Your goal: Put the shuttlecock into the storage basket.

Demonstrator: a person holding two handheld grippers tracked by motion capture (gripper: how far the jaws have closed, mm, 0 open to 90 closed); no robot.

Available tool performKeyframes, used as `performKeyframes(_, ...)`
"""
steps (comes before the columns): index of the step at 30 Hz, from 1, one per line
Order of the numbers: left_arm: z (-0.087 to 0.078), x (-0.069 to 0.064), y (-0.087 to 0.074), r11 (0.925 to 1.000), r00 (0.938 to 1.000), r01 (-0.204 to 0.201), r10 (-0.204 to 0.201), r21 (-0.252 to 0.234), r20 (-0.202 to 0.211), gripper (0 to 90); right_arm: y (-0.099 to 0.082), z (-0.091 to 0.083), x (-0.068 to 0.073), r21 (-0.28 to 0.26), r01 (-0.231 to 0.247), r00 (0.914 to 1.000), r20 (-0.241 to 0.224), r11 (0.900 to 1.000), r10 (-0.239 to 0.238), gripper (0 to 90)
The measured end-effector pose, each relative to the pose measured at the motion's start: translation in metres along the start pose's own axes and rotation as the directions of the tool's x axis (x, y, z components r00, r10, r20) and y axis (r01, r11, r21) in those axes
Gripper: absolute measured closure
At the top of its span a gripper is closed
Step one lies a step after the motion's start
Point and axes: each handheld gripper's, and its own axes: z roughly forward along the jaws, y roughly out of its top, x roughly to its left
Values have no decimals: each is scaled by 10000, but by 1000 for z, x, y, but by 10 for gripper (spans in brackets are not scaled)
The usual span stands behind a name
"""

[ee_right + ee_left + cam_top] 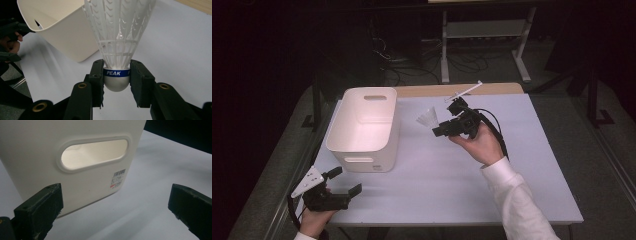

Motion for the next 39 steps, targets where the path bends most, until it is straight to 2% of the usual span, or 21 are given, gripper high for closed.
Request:
performKeyframes(8, 0, 0, 0, 10000, 10000, -41, 41, 2, 13, 0, 7, 7, 7, -48, 208, 9997, -156, 9998, -209, 634)
performKeyframes(11, 0, 0, 0, 10000, 10000, -34, 34, -39, 30, 0, 12, 10, 12, -35, 259, 9993, -259, 9997, -260, 634)
performKeyframes(13, 0, 0, 0, 10000, 10000, -15, 16, -54, 30, 0, 15, 12, 15, -98, 453, 9986, -287, 9989, -455, 634)
performKeyframes(21, 0, 0, 0, 10000, 10000, -41, 41, -18, 27, 0, 25, 18, 26, -1, 571, 9973, -456, 9984, -570, 633)
performKeyframes(26, -1, 0, 0, 10000, 10000, -53, 53, 25, 13, 0, 30, 22, 28, 26, 769, 9960, -468, 9970, -767, 634)
performKeyframes(31, -1, 0, 0, 9999, 10000, -53, 53, 104, 16, 0, 35, 25, 30, 16, 727, 9958, -550, 9974, -725, 634)
performKeyframes(32, 0, 0, 0, 10000, 10000, -13, 13, -40, 33, 0, 36, 26, 30, 8, 801, 9952, -567, 9968, -799, 633)
performKeyframes(37, 0, 1, 0, 9999, 9999, -118, 118, -35, 42, 0, 43, 32, 35, 43, 997, 9929, -650, 9950, -992, 634)
performKeyframes(39, 0, 0, 0, 10000, 10000, 42, -41, -37, 32, 0, 45, 35, 37, 92, 1004, 9928, -669, 9949, -996, 634)
